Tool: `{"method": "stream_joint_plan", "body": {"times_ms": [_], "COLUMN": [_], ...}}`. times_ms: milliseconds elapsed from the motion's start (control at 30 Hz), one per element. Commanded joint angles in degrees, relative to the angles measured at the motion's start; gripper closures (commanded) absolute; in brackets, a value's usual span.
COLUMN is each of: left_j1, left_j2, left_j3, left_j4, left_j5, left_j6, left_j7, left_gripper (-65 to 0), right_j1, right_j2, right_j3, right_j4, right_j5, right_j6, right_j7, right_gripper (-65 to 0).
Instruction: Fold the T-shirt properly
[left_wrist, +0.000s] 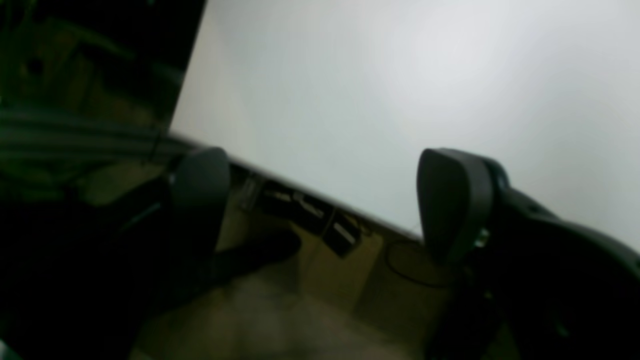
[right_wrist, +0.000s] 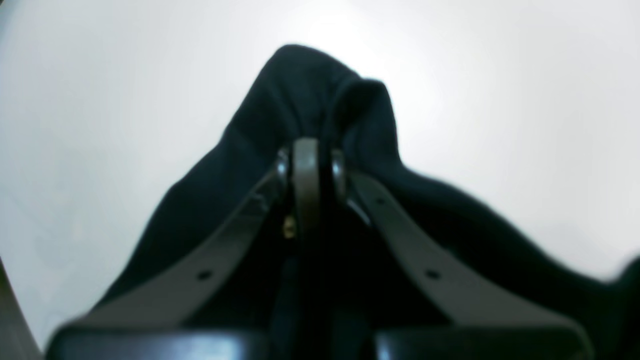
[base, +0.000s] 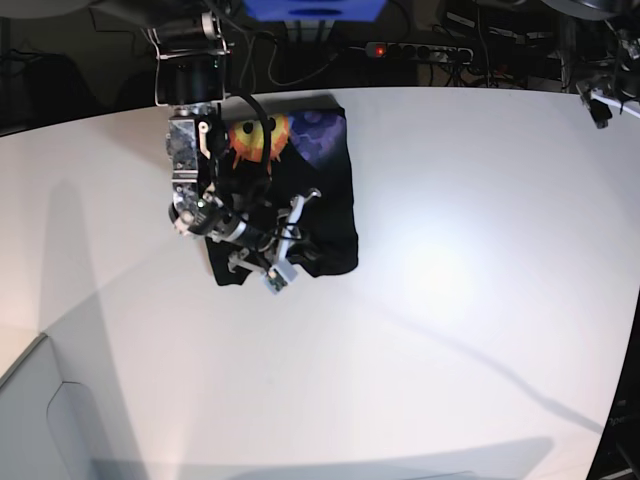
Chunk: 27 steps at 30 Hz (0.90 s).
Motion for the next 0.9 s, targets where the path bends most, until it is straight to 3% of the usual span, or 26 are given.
{"method": "stream_joint_plan", "body": {"times_ms": [0, 200, 467, 767, 867], "left_j1": [0.8, 2.0, 4.1, 9.9, 11.9], "left_j2": [-1.0, -0.7, 0.0, 3.0, 4.0], "left_j3": [-0.9, -1.9, -2.0, -1.9, -1.4], "left_j4": [0.8, 0.8, 0.9, 0.5, 0.3], "left_j5": [-1.6, -3.1, -3.2, -3.2, -3.2], "left_j6": [0.0, 0.0, 0.0, -0.1, -1.7], "left_j7": [-0.9, -0.9, -0.9, -0.9, -0.9], "left_gripper": [-56.7, -56.7, -56.7, -55.8, -43.9], "right_j1": [1.9, 1.5, -11.0, -32.0, -37.3], "right_j2": [-0.2, -0.2, 2.0, 3.1, 3.1], "right_j3": [0.1, -0.1, 0.3, 15.3, 20.6], "right_j4": [-0.6, 0.2, 24.8, 40.8, 42.4], "right_j5": [1.5, 1.5, 1.5, 1.5, 1.5], "right_j6": [0.6, 0.6, 0.6, 0.6, 0.6], "right_j7": [2.4, 5.0, 4.6, 4.6, 4.6], "right_gripper": [-0.6, -0.5, -0.5, -0.5, -0.5]}}
